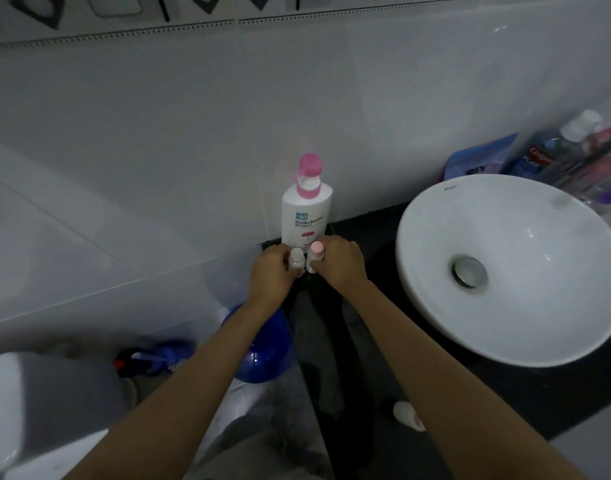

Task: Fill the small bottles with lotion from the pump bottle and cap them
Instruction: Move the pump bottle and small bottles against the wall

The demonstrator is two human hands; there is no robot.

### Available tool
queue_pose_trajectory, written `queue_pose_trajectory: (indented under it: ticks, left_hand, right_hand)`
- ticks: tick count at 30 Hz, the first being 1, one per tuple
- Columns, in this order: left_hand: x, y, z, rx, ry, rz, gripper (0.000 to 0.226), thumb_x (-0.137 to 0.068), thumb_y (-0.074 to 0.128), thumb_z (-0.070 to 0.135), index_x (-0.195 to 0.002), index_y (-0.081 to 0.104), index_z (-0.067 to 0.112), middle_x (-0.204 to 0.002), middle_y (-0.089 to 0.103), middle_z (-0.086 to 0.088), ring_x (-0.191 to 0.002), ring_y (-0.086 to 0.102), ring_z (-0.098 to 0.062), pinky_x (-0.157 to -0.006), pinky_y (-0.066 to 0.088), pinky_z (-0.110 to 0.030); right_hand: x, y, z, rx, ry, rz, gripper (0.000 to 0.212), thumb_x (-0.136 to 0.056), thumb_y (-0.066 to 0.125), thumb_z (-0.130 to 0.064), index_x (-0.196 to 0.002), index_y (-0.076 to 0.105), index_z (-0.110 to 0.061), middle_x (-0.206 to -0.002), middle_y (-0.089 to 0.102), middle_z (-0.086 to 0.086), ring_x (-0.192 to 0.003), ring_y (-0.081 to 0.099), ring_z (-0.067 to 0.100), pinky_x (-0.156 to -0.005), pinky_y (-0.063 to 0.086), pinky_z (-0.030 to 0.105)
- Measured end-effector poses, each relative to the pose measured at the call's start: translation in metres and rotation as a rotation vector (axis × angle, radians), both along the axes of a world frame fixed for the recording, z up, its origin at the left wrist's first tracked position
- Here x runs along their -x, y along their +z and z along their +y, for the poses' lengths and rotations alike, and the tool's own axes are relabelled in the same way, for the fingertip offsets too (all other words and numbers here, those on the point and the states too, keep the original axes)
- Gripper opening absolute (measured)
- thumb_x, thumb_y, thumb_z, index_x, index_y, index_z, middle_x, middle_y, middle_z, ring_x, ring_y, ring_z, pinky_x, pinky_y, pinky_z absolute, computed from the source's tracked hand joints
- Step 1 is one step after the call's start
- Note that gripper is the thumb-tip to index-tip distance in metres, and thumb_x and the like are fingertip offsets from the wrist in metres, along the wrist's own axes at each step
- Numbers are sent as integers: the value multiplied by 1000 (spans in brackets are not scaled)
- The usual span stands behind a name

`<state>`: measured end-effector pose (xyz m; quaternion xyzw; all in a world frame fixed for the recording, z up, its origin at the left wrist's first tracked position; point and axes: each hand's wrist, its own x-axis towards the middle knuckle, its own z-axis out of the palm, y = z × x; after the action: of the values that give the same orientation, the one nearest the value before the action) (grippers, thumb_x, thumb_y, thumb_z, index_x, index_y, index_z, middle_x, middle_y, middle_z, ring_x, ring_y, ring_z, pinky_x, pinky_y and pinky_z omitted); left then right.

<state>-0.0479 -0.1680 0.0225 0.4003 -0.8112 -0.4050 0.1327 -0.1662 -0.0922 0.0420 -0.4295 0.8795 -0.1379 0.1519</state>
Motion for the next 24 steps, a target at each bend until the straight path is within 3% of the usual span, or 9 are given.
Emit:
queue_pose_trajectory:
  ticks: [8, 16, 20, 24]
  left_hand:
    - [2, -2, -2, 21, -15, -8, 22, -77, 72, 14, -97, 68, 8, -95, 68, -11, -82, 60, -21, -69, 49, -32]
    - [-13, -15, -5, 9, -58, -47, 41, -72, 79, 20, -110, 64, 14, -103, 62, -7, -91, 59, -19, -76, 46, -27]
    - [-43, -17, 11, 203, -84, -67, 32, -81, 72, 27, -108, 62, 13, -97, 61, -6, -89, 57, -19, -75, 48, -30]
    - [-67, -23, 43, 354, -333, 1, 28, -89, 60, 31, -108, 64, 11, -101, 65, -7, -95, 58, -21, -80, 47, -30]
  right_hand:
    - [2, -6, -4, -11, 2, 44, 13, -80, 60, -17, -91, 58, -9, -94, 65, 10, -86, 60, 27, -78, 40, 34]
    - [5, 10, 15, -37, 2, -14, 22, -83, 61, -25, -102, 58, -13, -100, 64, 8, -93, 60, 25, -79, 34, 33]
    - [-5, 46, 51, 16, -58, -141, 42, -83, 66, -28, -122, 55, -14, -109, 63, 7, -99, 59, 20, -94, 45, 36]
    - [-25, 71, 105, 141, -187, -178, 38, -81, 69, -30, -116, 60, -17, -98, 65, 1, -83, 57, 10, -83, 46, 24]
